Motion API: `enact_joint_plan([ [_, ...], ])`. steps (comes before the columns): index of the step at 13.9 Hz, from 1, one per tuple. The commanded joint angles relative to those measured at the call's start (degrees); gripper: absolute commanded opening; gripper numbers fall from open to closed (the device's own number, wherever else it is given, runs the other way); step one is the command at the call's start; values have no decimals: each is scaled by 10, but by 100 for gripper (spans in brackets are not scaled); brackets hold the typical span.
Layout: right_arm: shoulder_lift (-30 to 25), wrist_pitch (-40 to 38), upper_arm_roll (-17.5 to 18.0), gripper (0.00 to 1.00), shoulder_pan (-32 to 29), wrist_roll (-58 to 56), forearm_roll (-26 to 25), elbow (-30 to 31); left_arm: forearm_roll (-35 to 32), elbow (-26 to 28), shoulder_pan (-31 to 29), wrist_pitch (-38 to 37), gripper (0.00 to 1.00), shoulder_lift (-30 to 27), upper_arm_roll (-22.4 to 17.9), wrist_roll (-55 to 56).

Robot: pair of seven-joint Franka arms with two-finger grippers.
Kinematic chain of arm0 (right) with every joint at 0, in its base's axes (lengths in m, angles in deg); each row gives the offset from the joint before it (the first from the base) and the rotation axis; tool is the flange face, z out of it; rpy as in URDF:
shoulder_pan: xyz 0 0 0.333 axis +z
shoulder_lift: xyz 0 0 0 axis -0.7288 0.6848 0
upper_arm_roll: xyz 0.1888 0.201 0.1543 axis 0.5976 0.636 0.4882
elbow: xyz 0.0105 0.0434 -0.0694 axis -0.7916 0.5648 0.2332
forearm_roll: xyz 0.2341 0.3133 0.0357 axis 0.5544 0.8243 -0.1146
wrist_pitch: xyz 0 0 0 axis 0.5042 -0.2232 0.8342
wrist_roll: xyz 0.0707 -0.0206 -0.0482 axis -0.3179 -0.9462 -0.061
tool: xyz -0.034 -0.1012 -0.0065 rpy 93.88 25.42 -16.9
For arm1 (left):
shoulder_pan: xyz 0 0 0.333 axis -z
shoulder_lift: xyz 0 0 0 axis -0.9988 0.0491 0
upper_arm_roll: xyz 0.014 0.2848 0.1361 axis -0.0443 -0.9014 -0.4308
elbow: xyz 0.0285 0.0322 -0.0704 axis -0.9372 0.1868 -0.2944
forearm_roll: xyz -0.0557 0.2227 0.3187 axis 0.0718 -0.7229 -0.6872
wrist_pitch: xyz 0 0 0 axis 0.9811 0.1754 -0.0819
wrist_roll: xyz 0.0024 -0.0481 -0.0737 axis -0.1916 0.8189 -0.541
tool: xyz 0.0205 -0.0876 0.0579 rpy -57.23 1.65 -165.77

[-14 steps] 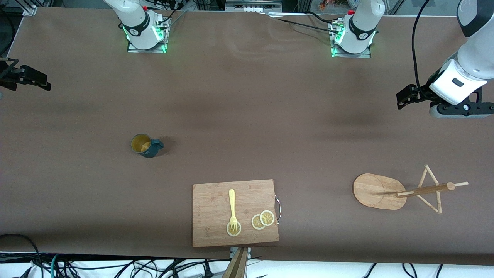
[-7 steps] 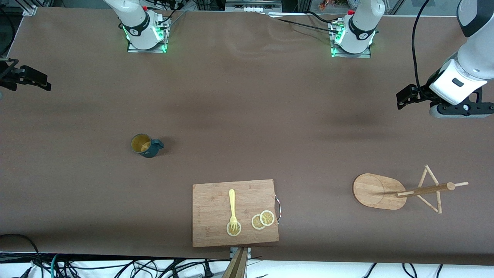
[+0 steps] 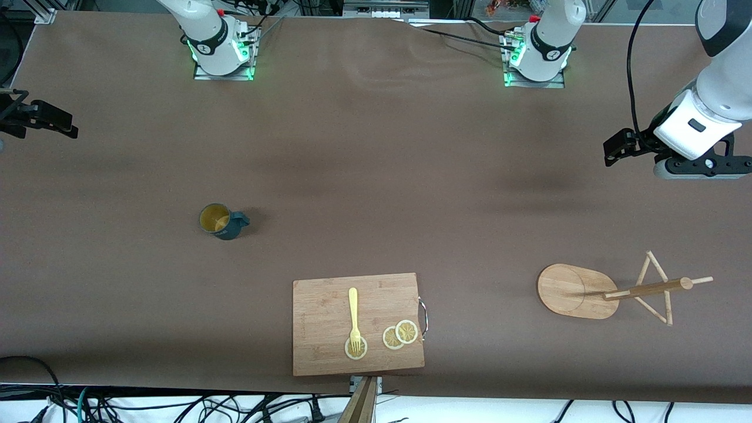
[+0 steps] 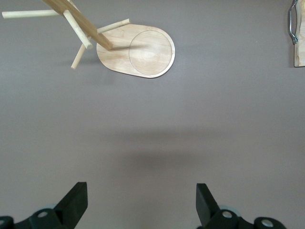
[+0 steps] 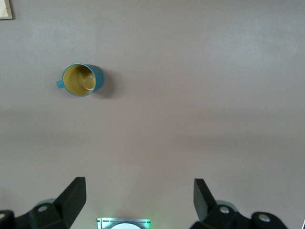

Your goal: Pass cup and hang on rack

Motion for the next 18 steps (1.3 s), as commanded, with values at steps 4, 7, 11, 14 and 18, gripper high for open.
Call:
enact_joint_plan([
  [4, 16, -11, 0, 100, -2, -6, 10, -15, 8, -7, -2, -1, 100, 2, 0, -11],
  [7, 30, -13, 2, 100, 1, -7, 6, -12, 8, -7, -1, -1, 100, 2, 0, -9],
  [11, 102, 7, 8, 100, 11, -5, 12, -12, 9, -7, -2, -1, 100, 2, 1, -9],
  [14, 139, 44, 8, 100, 40, 4, 23, -11, 8, -7, -1, -1, 100, 2, 1, -10],
  [18, 199, 115, 8, 100, 56, 31, 57, -9, 9, -7, -2, -1, 100, 2, 1, -9],
])
